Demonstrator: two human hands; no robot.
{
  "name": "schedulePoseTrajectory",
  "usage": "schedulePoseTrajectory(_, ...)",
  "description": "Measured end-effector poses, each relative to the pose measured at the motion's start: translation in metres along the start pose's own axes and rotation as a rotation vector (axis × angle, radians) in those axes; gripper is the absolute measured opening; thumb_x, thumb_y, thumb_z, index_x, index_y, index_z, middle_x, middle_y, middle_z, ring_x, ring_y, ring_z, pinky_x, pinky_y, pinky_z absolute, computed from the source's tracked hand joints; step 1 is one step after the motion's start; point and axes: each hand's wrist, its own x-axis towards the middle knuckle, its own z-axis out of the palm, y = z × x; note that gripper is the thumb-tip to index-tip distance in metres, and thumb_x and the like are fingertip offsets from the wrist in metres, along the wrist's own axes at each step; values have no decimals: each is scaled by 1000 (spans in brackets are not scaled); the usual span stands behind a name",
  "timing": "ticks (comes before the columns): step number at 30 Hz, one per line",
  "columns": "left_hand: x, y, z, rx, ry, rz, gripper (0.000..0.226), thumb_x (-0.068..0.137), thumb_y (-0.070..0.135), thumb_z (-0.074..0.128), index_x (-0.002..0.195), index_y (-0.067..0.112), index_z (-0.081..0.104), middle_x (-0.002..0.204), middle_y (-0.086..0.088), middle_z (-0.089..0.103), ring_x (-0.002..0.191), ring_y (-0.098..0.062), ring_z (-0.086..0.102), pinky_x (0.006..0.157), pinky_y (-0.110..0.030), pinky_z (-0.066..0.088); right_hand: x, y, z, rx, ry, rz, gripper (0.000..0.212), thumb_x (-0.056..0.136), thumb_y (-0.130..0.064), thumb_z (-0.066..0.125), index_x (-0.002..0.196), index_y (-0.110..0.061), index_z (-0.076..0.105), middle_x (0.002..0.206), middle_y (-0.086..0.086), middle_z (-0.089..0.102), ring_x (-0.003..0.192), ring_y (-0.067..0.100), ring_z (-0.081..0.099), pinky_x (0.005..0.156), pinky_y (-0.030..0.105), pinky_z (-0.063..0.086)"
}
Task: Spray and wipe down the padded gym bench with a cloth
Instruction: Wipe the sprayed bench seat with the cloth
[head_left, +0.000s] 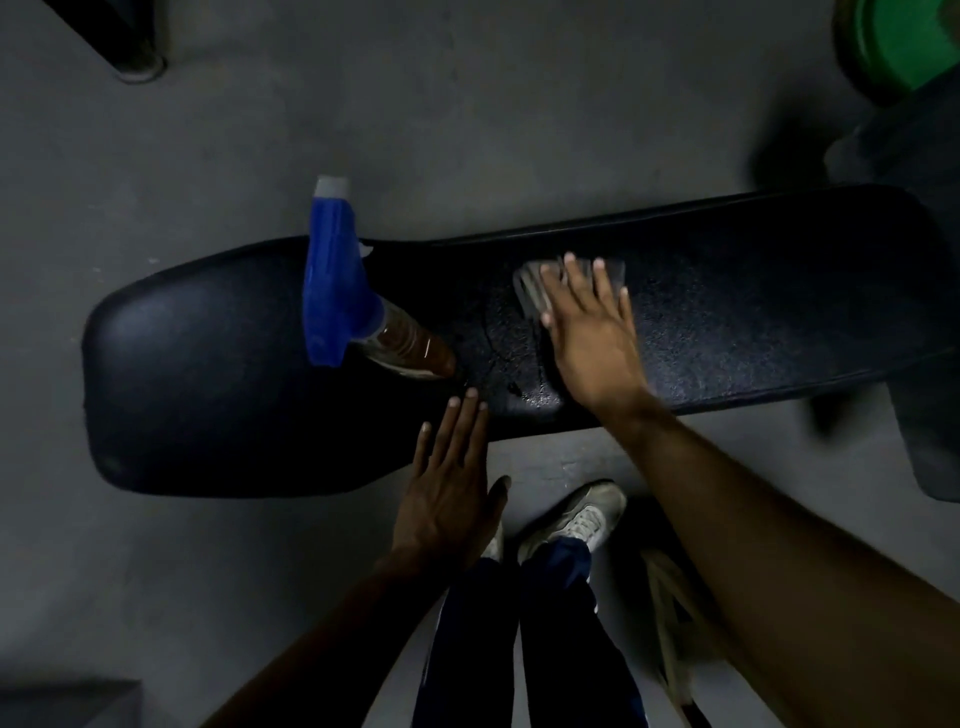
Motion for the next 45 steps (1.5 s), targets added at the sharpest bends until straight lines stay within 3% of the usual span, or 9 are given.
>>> schedulePoseTrajectory(6, -15, -22, -3, 41, -1, -16, 81, 94, 54, 28, 159, 13, 1, 167, -2, -11, 153, -18, -13, 123, -39, -7, -8, -36, 27, -80, 32, -134, 61, 113, -25, 41, 169, -28, 19, 179, 3, 11, 165, 33, 5, 132, 56, 6)
schedulePoseTrajectory(10, -19, -28, -5, 38, -16, -9, 81, 95, 54, 28, 159, 13, -2, 166, -2, -15, 152, -16, -17, 122, -39, -7, -79, -20, 51, -249, 9, -330, 92, 92, -4, 60, 168, -26, 13, 177, 7, 17, 163, 35, 13, 128, 57, 11)
schedulePoseTrajectory(15, -21, -27, -2, 49, -3, 5, 80, 96, 53, 31, 159, 11, 6, 167, -4, -8, 153, -16, -13, 123, -39, -5, -134, 4, 62, -331, -45, -410, 97, 78, 2, 58, 167, -24, 28, 175, 5, 26, 162, 33, 17, 126, 58, 20)
schedulePoseTrajectory(20, -20, -23, 2, 47, 18, -12, 81, 96, 52, 32, 159, 11, 2, 167, -4, -9, 153, -17, -13, 123, -38, -5, -114, -17, 56, -262, -40, -385, 98, 80, 5, 62, 166, -26, 27, 174, 3, 27, 162, 32, 18, 128, 58, 24)
schedulePoseTrajectory(25, -20, -27, 0, 40, -9, 11, 82, 97, 52, 37, 159, 13, 0, 167, -2, -13, 153, -16, -15, 123, -39, -4, -55, -42, 32, -131, -61, -163, 84, 95, 4, 42, 169, -29, 17, 179, -1, 9, 165, 30, 3, 133, 54, 3)
schedulePoseTrajectory(28, -21, -31, -1, 42, -14, 22, 81, 95, 54, 30, 159, 14, 0, 167, -1, -13, 152, -14, -17, 123, -38, -6, -3, -52, 15, -72, -44, -49, 72, 105, 2, 39, 168, -28, 20, 179, -1, 10, 166, 30, 1, 133, 55, 4)
schedulePoseTrajectory(35, -19, -26, 2, 22, -9, -6, 82, 97, 53, 33, 158, 16, -7, 165, 0, -20, 150, -13, -24, 121, -36, -12, 68, -78, -5, -103, -181, -154, 66, 108, -3, 37, 167, -28, 23, 179, -2, 10, 165, 32, 3, 133, 57, 6)
schedulePoseTrajectory(39, -20, -26, 1, 17, -17, -6, 82, 98, 53, 33, 158, 16, -8, 165, 0, -22, 150, -13, -25, 122, -37, -11, 66, -58, -12, -192, -174, -210, 66, 108, -6, 36, 168, -31, 21, 179, -3, 11, 165, 30, 8, 132, 57, 14)
schedulePoseTrajectory(45, -21, -27, -2, 6, -29, -2, 83, 98, 53, 36, 159, 15, -7, 165, 0, -21, 150, -13, -23, 124, -40, -7, 44, 15, -24, -129, -60, 123, 64, 109, -5, 34, 166, -32, 25, 179, -3, 11, 165, 29, 7, 131, 56, 15)
